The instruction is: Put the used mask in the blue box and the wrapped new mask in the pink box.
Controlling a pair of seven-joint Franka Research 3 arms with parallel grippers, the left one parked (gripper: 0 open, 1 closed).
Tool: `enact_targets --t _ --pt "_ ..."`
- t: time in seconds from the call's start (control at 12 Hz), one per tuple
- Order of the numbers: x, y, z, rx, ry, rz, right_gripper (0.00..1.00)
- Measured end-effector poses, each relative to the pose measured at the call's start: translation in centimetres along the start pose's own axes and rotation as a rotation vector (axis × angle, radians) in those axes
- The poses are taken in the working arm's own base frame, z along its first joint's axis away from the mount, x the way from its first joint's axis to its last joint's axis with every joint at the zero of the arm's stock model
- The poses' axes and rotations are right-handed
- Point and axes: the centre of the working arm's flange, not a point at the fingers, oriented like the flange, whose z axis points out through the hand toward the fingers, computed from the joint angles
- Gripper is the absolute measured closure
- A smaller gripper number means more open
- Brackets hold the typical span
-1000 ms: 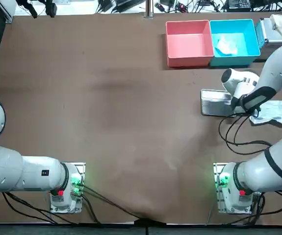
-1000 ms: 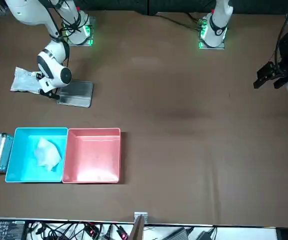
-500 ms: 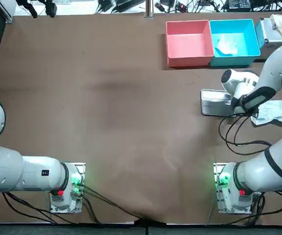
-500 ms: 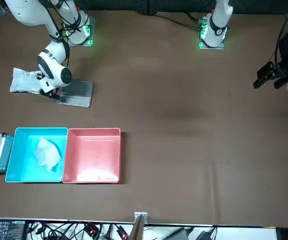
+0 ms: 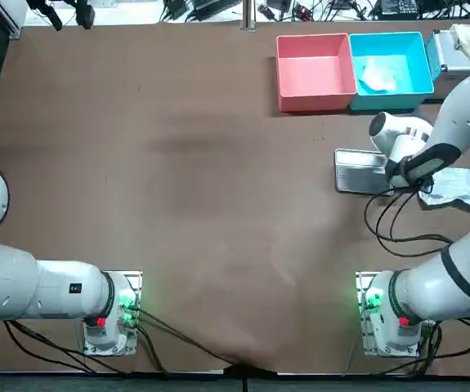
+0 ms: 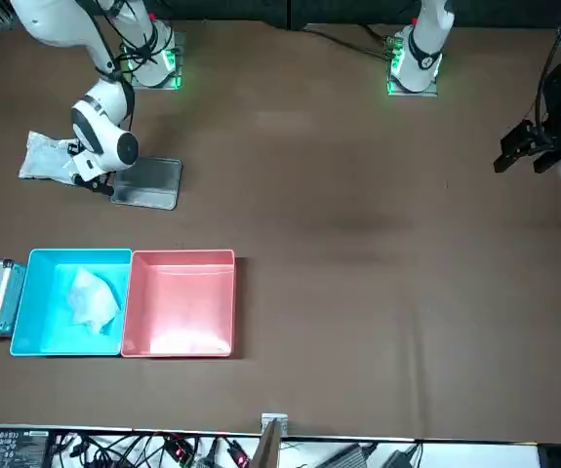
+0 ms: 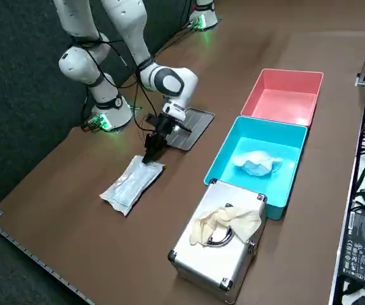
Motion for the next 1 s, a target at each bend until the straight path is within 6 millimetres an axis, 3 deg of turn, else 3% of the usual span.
enact_targets --t 0.25,0.33,0.42,0.5,1.0 --pt "0.7 2.4 -2.0 -0.005 0.018 0.021 0.99" --pt "0.8 3.9 -3.9 0.026 -0.001 0.018 0.99" --pt "0.8 3.9 -3.9 0.026 -0.001 0.018 0.99" --pt "0.8 5.7 -6.1 0.051 -0.029 0.005 0.99" --pt "0.6 12.8 -11.5 0.142 -0.078 -0.04 0.99"
